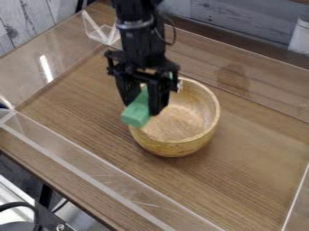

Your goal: Put the green block in the brown bowl

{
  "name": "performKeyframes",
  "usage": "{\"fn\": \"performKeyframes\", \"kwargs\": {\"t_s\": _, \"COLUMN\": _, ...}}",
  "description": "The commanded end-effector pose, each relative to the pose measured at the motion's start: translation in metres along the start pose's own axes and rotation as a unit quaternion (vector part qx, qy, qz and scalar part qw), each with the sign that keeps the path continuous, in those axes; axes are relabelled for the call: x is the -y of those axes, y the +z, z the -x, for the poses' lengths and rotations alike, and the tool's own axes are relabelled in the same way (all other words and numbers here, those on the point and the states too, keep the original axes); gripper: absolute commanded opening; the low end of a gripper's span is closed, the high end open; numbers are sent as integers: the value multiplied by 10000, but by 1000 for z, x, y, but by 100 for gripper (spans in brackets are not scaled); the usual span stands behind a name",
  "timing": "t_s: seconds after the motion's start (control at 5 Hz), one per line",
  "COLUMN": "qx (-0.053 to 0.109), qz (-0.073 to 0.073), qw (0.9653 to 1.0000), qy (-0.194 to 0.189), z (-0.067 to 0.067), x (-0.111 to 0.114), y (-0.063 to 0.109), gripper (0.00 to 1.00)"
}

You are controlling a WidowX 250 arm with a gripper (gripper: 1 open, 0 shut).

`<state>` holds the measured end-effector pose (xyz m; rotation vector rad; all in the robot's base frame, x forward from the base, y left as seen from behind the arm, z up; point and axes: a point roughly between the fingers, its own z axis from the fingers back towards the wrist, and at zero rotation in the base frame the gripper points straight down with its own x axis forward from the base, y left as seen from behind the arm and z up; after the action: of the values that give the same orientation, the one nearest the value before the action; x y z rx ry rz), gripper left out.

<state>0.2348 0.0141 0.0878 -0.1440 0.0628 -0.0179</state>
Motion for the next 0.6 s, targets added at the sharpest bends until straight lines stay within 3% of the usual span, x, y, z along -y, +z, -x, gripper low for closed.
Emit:
{"fn": "performKeyframes", "kwargs": {"t_s": 0.0, "qx": 228, "qz": -127, "qw": 9996, "qy": -148, "z": 0, "x": 5, "y": -4, "gripper": 0}}
{"fn": "performKeyframes", "kwargs": {"t_s": 0.4, "qx": 164, "qz": -170, "qw": 9994, "qy": -243, "z": 2, "x": 9, "y": -21, "gripper": 0}}
